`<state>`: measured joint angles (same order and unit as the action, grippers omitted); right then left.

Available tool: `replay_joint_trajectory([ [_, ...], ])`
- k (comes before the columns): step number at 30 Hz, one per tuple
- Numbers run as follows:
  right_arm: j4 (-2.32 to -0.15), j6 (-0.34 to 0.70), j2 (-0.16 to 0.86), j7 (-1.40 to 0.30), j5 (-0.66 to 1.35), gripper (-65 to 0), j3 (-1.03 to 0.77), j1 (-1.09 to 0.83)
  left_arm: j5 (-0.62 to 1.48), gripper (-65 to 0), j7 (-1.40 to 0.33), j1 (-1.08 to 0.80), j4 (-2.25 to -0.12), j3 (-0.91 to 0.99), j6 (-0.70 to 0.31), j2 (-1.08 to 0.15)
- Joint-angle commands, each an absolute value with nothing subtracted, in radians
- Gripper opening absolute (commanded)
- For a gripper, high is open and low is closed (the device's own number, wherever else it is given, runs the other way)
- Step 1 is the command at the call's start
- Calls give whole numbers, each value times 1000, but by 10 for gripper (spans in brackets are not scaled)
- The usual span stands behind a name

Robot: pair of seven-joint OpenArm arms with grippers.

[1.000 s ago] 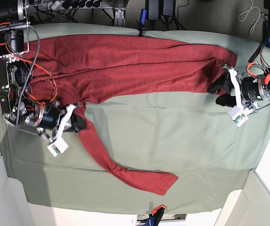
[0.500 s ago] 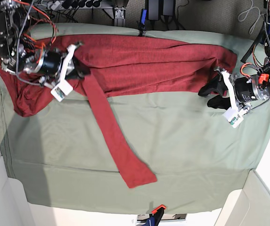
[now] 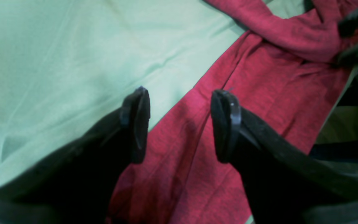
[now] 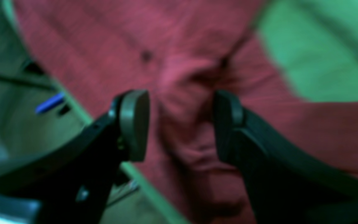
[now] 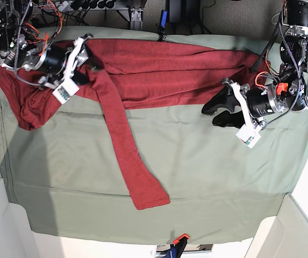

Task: Fold the T-shirt properly
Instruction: 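Release the left gripper and move it to the long sleeve's cuff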

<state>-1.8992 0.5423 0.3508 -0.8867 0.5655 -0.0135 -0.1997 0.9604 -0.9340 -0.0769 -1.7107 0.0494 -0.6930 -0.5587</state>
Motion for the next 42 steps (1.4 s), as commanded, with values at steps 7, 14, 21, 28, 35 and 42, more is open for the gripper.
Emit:
replay_joint_trajectory([
  [7, -1919, 519, 363, -801, 575, -322, -292, -191, 980, -308, -917, -67, -1721, 60, -698, -568],
  [14, -1835, 463, 365, -756, 514, -322, -348, -138, 1006, -308, -917, -67, -1721, 60, -698, -559],
  [21, -1619, 397, 365, -730, 459, -322, -348, 29, 1005, -308, -916, -66, -1721, 60, -698, -559],
  [28, -1437, 401, 364, -730, 453, -323, -329, 121, 952, -308, -877, -49, -1720, 60, -698, -559],
  [35, -1416, 395, 363, -741, 432, -521, -286, 105, 949, -308, -878, 31, -1641, 60, -698, -540],
  [42, -1449, 395, 364, -813, 427, -650, -291, 99, 950, -308, -878, 186, -1412, 60, -698, -445],
])
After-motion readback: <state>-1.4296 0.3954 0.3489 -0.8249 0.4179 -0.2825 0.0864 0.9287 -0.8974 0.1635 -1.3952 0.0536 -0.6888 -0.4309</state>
